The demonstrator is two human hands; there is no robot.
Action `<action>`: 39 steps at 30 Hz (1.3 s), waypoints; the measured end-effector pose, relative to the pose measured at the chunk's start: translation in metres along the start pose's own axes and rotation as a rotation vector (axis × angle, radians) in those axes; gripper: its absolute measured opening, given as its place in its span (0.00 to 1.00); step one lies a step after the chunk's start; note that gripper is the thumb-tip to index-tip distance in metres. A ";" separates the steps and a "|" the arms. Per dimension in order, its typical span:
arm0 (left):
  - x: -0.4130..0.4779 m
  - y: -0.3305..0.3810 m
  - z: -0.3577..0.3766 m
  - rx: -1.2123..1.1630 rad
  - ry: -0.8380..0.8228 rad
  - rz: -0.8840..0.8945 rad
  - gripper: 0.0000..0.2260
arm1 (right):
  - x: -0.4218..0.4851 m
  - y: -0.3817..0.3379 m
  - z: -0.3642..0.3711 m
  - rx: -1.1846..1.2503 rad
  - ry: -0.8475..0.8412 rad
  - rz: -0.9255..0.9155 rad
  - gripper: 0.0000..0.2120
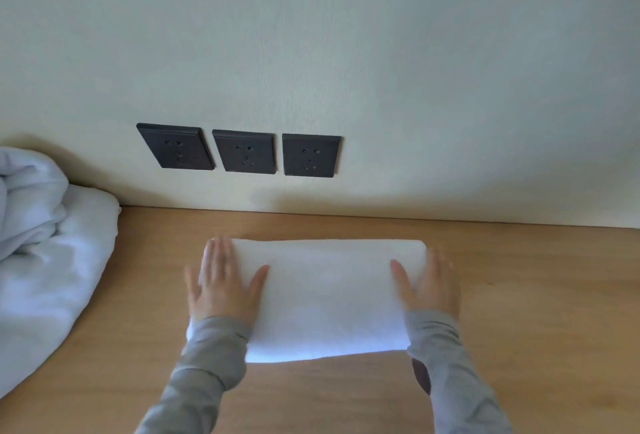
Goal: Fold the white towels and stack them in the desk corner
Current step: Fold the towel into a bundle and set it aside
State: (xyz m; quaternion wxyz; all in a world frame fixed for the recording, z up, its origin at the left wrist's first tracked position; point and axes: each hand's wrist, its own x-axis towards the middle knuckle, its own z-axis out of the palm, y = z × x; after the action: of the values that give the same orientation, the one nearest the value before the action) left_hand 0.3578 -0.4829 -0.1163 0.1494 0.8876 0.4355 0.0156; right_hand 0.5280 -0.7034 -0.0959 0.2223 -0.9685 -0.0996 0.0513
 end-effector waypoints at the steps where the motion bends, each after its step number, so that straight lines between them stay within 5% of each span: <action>1: -0.001 -0.010 -0.007 -0.134 0.025 -0.122 0.37 | 0.000 0.008 -0.004 0.106 -0.009 0.132 0.33; 4: -0.006 -0.035 -0.020 -0.470 0.005 -0.383 0.34 | -0.006 0.029 -0.007 0.542 -0.120 0.389 0.21; 8: -0.018 -0.043 -0.020 -0.708 -0.070 -0.438 0.28 | -0.011 0.036 -0.002 0.770 -0.132 0.413 0.12; 19: -0.026 -0.039 -0.002 -0.763 0.038 -0.512 0.28 | -0.030 0.030 0.014 0.685 0.199 0.236 0.17; 27: -0.026 -0.041 0.004 -0.827 0.114 -0.510 0.25 | -0.035 0.033 0.010 0.774 0.184 0.272 0.12; 32: -0.025 -0.043 0.010 -0.843 0.132 -0.506 0.18 | -0.049 0.043 0.014 0.890 0.224 0.273 0.19; 39: -0.018 -0.047 0.008 -0.874 0.067 -0.538 0.24 | -0.049 0.059 0.015 0.855 0.072 0.236 0.06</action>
State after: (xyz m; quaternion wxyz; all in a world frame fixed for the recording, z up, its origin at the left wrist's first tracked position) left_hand 0.3119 -0.4715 -0.1358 0.4911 0.5976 0.6060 0.1857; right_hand 0.4876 -0.7594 -0.1326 0.5986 -0.7956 0.0495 0.0791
